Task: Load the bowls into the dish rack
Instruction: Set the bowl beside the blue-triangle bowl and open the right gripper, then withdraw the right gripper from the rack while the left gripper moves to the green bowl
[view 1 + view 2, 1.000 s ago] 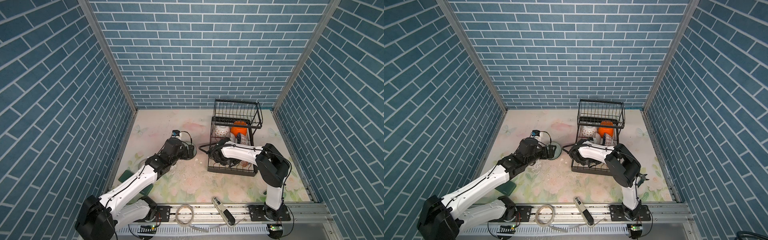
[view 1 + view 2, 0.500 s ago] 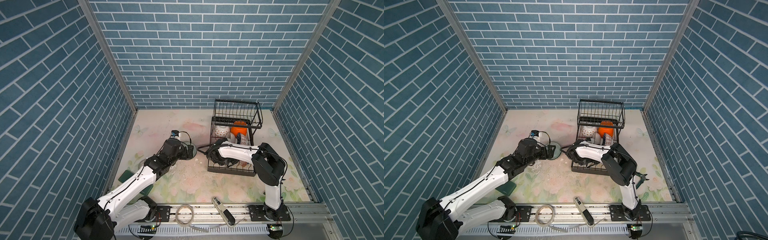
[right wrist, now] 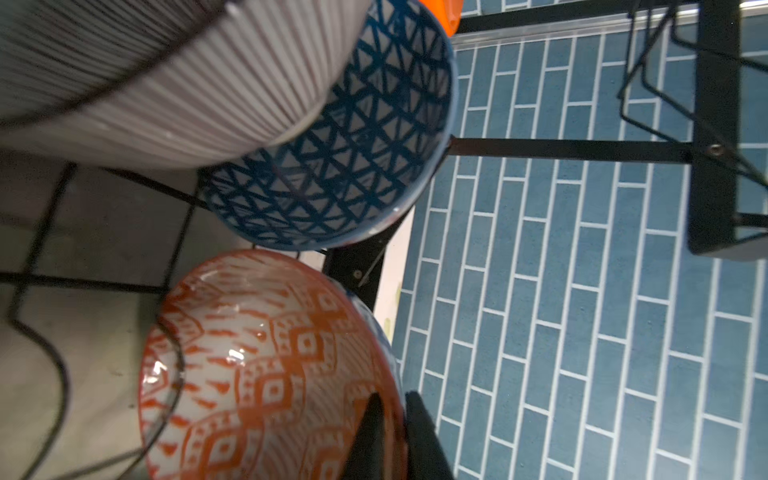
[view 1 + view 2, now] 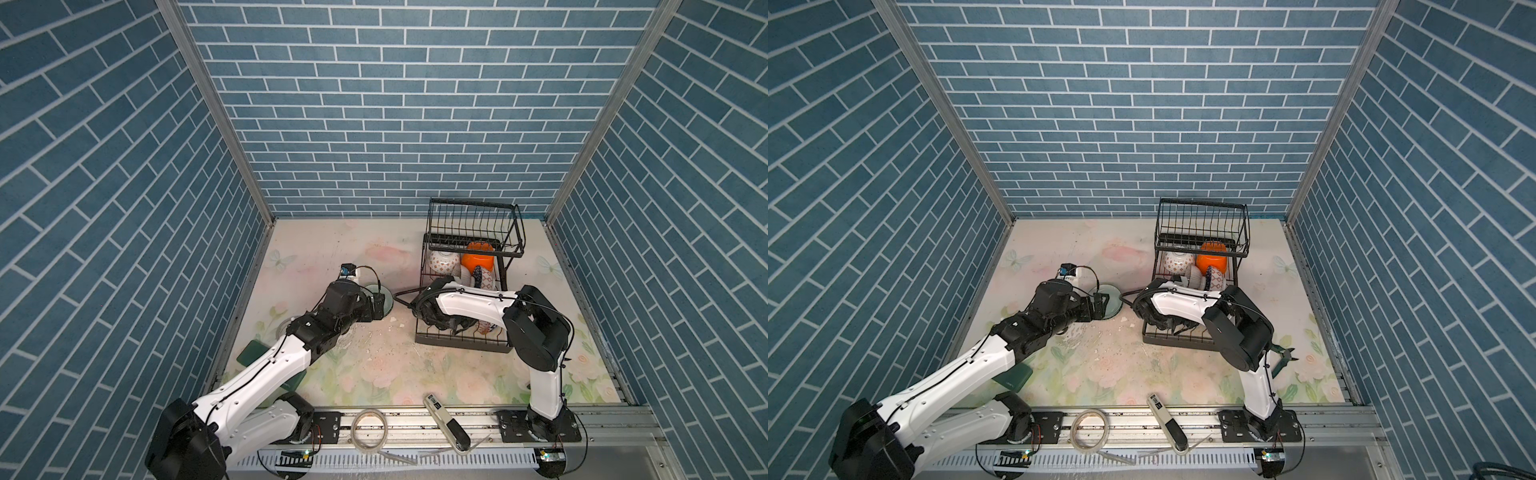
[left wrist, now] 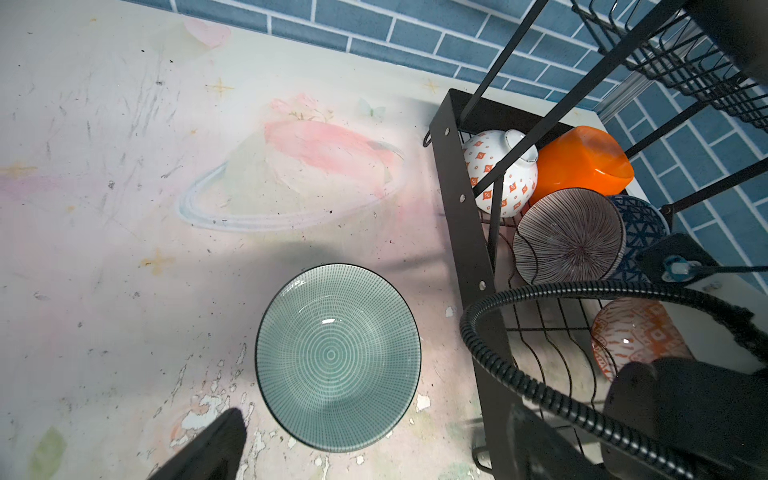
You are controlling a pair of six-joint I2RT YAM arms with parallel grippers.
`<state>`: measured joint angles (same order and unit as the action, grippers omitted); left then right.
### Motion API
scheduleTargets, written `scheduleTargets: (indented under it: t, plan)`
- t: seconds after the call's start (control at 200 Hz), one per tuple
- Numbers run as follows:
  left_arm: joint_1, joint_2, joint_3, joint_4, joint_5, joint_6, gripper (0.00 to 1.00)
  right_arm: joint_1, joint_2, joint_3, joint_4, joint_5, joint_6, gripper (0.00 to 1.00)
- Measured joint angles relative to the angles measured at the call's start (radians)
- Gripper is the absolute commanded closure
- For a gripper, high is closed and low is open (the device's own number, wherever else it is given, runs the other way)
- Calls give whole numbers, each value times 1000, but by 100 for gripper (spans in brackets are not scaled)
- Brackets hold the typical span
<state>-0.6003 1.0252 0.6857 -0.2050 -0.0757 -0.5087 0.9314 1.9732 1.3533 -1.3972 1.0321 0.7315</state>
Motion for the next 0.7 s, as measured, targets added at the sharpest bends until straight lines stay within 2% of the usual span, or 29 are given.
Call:
scheduleTargets:
  t: [0.15,0.25,0.485,0.61,0.7]
  plan:
    - [0,-10,0,-2,-7,0,0,0,0,0,23,-23,5,79]
    - [0,-14,0,-3,-10,0,0,0,0,0,27,-29,5,73]
    - [0,-16,-2,-10,-11,0,0,0,0,0,34,-39,16,53]
    - [0,-16,-2,-22,-11,0,0,0,-9,0,45,-47,18,39]
    - [0,-16,-2,-24,-11,0,0,0,-29,0,63,-61,2,34]
